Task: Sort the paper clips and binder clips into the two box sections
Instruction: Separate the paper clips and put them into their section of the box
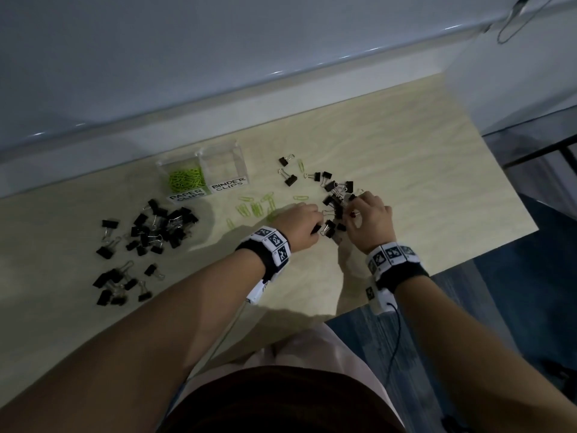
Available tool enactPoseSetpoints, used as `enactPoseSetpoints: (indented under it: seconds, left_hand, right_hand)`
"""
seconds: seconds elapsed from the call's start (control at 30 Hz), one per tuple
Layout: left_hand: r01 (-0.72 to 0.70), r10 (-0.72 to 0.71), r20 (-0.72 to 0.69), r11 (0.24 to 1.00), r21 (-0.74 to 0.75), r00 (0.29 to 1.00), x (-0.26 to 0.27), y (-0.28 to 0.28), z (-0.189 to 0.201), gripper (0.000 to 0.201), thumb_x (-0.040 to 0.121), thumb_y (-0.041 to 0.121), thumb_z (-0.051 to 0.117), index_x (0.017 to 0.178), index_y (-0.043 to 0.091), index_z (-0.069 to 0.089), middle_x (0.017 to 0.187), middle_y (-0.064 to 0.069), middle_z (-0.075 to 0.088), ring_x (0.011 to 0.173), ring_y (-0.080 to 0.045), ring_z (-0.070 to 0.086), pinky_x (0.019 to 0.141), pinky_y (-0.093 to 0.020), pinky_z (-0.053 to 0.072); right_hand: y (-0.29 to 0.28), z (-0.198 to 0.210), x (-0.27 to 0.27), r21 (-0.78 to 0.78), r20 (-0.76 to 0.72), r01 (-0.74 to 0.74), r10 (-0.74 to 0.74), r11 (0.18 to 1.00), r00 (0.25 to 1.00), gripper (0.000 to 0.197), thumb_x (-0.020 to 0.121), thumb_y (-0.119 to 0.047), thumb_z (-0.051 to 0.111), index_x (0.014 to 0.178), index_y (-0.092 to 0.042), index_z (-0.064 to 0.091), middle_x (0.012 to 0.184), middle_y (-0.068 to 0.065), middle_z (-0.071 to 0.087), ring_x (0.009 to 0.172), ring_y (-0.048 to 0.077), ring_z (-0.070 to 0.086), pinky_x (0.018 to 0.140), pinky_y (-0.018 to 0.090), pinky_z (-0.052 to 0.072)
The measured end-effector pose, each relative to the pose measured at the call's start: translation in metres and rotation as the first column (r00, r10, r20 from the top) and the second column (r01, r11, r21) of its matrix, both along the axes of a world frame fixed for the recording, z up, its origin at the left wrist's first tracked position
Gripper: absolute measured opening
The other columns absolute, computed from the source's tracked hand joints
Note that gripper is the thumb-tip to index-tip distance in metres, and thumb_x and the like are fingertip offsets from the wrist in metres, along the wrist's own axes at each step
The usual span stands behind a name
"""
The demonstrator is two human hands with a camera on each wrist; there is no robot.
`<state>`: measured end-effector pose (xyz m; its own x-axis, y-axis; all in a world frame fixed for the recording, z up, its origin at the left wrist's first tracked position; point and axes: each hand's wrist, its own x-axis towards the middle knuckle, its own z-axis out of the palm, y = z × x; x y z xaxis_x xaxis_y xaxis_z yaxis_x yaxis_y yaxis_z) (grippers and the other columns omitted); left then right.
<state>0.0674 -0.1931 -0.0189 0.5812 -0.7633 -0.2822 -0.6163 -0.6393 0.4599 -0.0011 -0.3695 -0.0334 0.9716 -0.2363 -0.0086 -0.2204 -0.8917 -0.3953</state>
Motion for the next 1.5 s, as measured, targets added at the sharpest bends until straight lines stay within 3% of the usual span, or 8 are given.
enactPoseSetpoints:
  seconds: [0.17,0.37,0.53,0.8,1.03,1.2,1.37,1.5]
  left_hand:
    - [-0.239,0.226,-0.089,0.957,-0.167,0.970,0.021,0.016,0.014,0.013,0.088,0.017,0.055,0.096,0.014,0.065,0.096,0.000,0.063,0.078,-0.011,0.056,0.075,-0.027,0.051]
    - [-0.371,0.387,0.016,0.892,-0.257,0.922,0.069,0.037,0.008,0.018,0.085,0.008,0.055,0.101,0.009,0.064,0.100,-0.007,0.061,0.091,-0.022,0.057,0.081,-0.038,0.051]
    - [-0.153,0.140,0.193,0.987,0.056,0.971,0.084,0.025,-0.002,0.040,0.088,0.011,0.051,0.129,0.012,0.049,0.132,-0.004,0.048,0.120,-0.029,0.036,0.098,-0.041,0.040]
    - [-0.009,-0.089,0.324,0.957,0.290,0.942,0.079,0.003,0.000,0.051,0.089,0.009,0.047,0.138,0.014,0.037,0.147,0.001,0.036,0.137,-0.031,0.023,0.105,-0.050,0.030]
    - [0.130,-0.264,0.408,0.936,0.327,0.874,0.050,0.023,0.009,0.046,0.085,0.007,0.049,0.131,0.012,0.049,0.144,-0.004,0.039,0.139,-0.032,0.020,0.111,-0.058,0.023]
    - [0.251,-0.357,0.327,0.913,0.323,0.875,0.017,0.055,0.011,0.049,0.088,0.007,0.049,0.136,0.015,0.043,0.151,-0.004,0.029,0.142,-0.033,0.014,0.113,-0.055,0.017]
    - [0.110,-0.157,0.319,0.981,0.158,0.935,-0.002,0.094,0.002,0.052,0.080,0.001,0.055,0.130,0.015,0.052,0.142,-0.007,0.045,0.135,-0.034,0.033,0.106,-0.051,0.032]
    - [-0.246,0.235,0.255,0.969,0.012,0.938,-0.018,0.124,-0.006,0.043,0.087,0.017,0.056,0.129,0.010,0.051,0.134,-0.011,0.049,0.125,-0.032,0.039,0.104,-0.049,0.039]
  right_hand:
    - [0.045,0.003,-0.023,0.061,0.024,-0.154,0.152,0.986,0.988,0.003,0.071,-0.017,0.055,0.074,-0.019,0.056,0.073,-0.007,0.054,0.068,0.015,0.050,0.073,0.035,0.041]
    - [0.097,-0.003,-0.013,-0.031,-0.003,-0.293,0.293,0.956,0.956,0.023,0.079,-0.035,0.056,0.097,-0.024,0.066,0.091,-0.003,0.060,0.079,0.019,0.051,0.074,0.035,0.039]
    - [0.108,-0.006,0.000,-0.092,-0.016,-0.377,0.377,0.922,0.926,0.021,0.086,-0.031,0.052,0.092,-0.023,0.070,0.086,-0.001,0.062,0.078,0.022,0.054,0.068,0.035,0.040]
    - [0.104,-0.007,-0.010,-0.030,0.102,-0.552,0.552,0.833,0.827,0.029,0.083,-0.014,0.038,0.084,-0.004,0.066,0.078,0.011,0.059,0.068,0.027,0.052,0.055,0.033,0.047]
    - [0.071,0.004,-0.007,0.140,0.170,-0.415,0.392,0.899,0.904,0.027,0.090,-0.024,0.046,0.084,-0.004,0.062,0.076,0.011,0.058,0.060,0.027,0.055,0.050,0.034,0.051]
    - [0.040,0.004,0.000,0.200,0.137,-0.190,0.165,0.961,0.977,0.011,0.083,-0.007,0.055,0.081,-0.005,0.066,0.081,0.008,0.061,0.062,0.023,0.059,0.053,0.037,0.054]
    - [0.048,0.002,-0.007,0.212,0.040,-0.190,0.186,0.959,0.982,0.010,0.081,-0.019,0.066,0.079,-0.009,0.065,0.077,0.003,0.060,0.063,0.018,0.056,0.056,0.035,0.053]
    - [0.073,0.000,-0.017,0.178,-0.042,-0.197,0.207,0.964,0.977,0.019,0.075,-0.022,0.074,0.083,-0.006,0.067,0.078,0.008,0.059,0.067,0.020,0.051,0.059,0.025,0.044]
